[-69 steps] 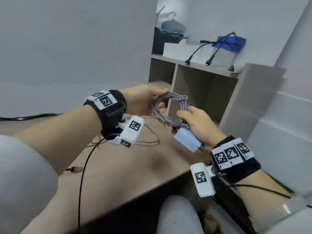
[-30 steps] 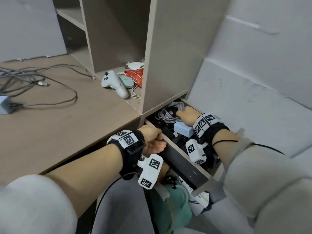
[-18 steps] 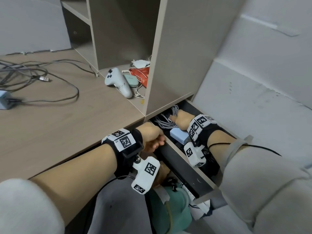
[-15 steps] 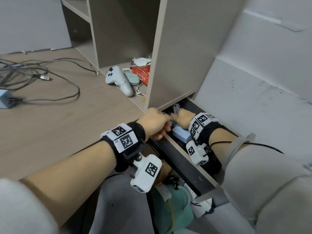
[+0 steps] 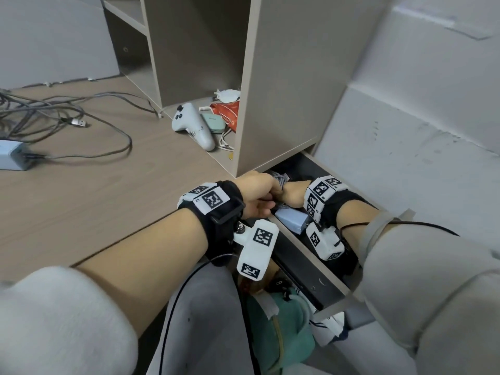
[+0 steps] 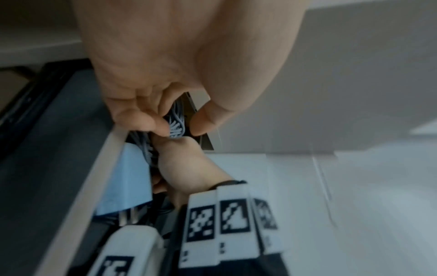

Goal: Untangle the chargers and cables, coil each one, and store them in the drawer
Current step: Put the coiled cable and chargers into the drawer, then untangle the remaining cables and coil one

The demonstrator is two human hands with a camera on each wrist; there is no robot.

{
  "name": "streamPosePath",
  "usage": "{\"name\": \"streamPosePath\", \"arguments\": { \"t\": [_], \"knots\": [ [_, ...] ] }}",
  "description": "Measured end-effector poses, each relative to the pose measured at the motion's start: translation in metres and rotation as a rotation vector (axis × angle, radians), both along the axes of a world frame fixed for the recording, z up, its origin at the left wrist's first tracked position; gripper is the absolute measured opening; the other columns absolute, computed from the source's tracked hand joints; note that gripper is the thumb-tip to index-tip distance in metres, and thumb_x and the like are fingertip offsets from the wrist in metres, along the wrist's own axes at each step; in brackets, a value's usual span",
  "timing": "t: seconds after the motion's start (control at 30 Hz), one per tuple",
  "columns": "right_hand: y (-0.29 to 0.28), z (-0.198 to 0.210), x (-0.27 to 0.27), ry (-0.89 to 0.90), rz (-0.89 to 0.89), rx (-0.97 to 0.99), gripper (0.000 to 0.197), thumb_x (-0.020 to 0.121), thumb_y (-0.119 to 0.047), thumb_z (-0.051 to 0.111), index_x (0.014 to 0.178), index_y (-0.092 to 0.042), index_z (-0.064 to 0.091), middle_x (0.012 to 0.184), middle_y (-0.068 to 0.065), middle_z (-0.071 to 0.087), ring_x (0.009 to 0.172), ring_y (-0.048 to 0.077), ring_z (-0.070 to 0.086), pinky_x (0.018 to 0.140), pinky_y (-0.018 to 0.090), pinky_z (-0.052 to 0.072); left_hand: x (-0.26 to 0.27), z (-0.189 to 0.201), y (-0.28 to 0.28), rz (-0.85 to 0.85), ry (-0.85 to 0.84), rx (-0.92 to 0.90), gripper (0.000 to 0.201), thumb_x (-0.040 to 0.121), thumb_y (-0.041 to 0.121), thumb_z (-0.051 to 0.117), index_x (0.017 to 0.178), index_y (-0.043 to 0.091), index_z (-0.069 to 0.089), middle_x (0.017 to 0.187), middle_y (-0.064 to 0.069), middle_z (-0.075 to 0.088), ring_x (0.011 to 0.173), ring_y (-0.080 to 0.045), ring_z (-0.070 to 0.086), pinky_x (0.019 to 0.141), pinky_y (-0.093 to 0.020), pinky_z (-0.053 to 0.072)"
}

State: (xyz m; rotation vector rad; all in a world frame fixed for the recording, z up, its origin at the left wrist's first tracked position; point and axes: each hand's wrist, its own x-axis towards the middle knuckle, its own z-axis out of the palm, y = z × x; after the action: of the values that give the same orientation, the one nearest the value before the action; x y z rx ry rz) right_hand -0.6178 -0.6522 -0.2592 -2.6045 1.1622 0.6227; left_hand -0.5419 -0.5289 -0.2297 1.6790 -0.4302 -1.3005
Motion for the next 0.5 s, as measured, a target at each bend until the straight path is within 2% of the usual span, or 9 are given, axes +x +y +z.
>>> {"name": "streamPosePath", "arguments": {
  "t": [0.07,0.13,0.17,0.23,0.33,0.37,0.4,0.5],
  "knots": [
    [-0.003,-0.003,0.003,0.014,-0.014,0.035,0.052,0.108,-0.042,0.031,0.127,-0.004,0.06,0.126,0.016,0.064,0.103,0.026,0.059,0.089,0.032,0.044,0.004,0.0,0.0,0.035,0.064,0.037,0.006,0.095,0.009,0.055,0.097,0.004,0.057,0.105,-0.013,0.057,0.058,-0.018,0.046,0.047,-0.023,0.04],
    [-0.004,-0.004,0.004,0.007,-0.01,0.058,0.059,0.107,-0.048,0.028,0.125,-0.003,0.061,0.119,0.014,0.066,0.106,0.029,0.062,0.096,0.036,0.046,0.007,-0.001,0.001,0.037,0.114,0.067,0.018,0.095,0.011,0.055,0.111,0.004,0.059,0.107,-0.009,0.057,0.06,-0.019,0.046,0.048,-0.024,0.042],
    [-0.003,-0.002,0.004,0.005,-0.023,0.069,0.06,0.107,-0.048,0.028,0.123,-0.001,0.062,0.113,0.013,0.066,0.101,0.028,0.062,0.093,0.035,0.047,0.007,0.0,0.001,0.029,0.13,0.075,0.023,0.095,0.013,0.055,0.116,0.005,0.059,0.107,-0.008,0.057,0.061,-0.02,0.047,0.049,-0.025,0.043],
    [-0.003,0.003,0.002,-0.001,-0.054,0.08,0.059,0.108,-0.048,0.029,0.116,0.002,0.061,0.098,0.011,0.061,0.087,0.025,0.058,0.079,0.033,0.044,0.006,0.001,0.003,0.003,0.149,0.067,0.021,0.094,0.014,0.058,0.114,0.007,0.06,0.11,-0.008,0.057,0.062,-0.021,0.048,0.051,-0.026,0.045],
    [-0.004,0.012,-0.004,-0.097,-0.169,0.149,0.06,0.105,-0.055,0.034,0.086,-0.003,0.058,0.07,0.007,0.059,0.054,0.02,0.052,0.055,0.028,0.044,0.008,-0.003,0.01,0.018,0.159,0.017,0.013,0.096,0.016,0.058,0.105,0.008,0.061,0.115,-0.006,0.061,0.068,-0.021,0.054,0.049,-0.026,0.048],
    [-0.005,0.015,-0.008,-0.145,-0.218,0.181,0.06,0.104,-0.056,0.036,0.08,-0.005,0.057,0.065,0.007,0.059,0.048,0.019,0.05,0.051,0.027,0.043,0.008,-0.006,0.013,0.034,0.17,-0.003,0.01,0.097,0.016,0.057,0.103,0.008,0.061,0.116,-0.006,0.062,0.071,-0.021,0.054,0.049,-0.026,0.049],
    [-0.006,0.018,-0.01,-0.188,-0.253,0.205,0.059,0.104,-0.055,0.038,0.079,-0.005,0.058,0.064,0.008,0.061,0.045,0.019,0.049,0.049,0.026,0.043,0.008,-0.007,0.016,0.046,0.179,-0.025,0.01,0.097,0.016,0.057,0.102,0.009,0.061,0.116,-0.006,0.062,0.073,-0.02,0.055,0.048,-0.025,0.05],
    [-0.002,0.029,-0.02,-0.241,-0.309,0.227,0.055,0.103,-0.053,0.043,0.095,-0.002,0.062,0.07,0.012,0.067,0.041,0.02,0.049,0.045,0.025,0.043,0.004,-0.001,0.027,0.049,0.18,-0.088,0.01,0.099,0.014,0.055,0.106,0.009,0.061,0.114,-0.006,0.066,0.076,-0.019,0.058,0.049,-0.023,0.051]
  ]
}}
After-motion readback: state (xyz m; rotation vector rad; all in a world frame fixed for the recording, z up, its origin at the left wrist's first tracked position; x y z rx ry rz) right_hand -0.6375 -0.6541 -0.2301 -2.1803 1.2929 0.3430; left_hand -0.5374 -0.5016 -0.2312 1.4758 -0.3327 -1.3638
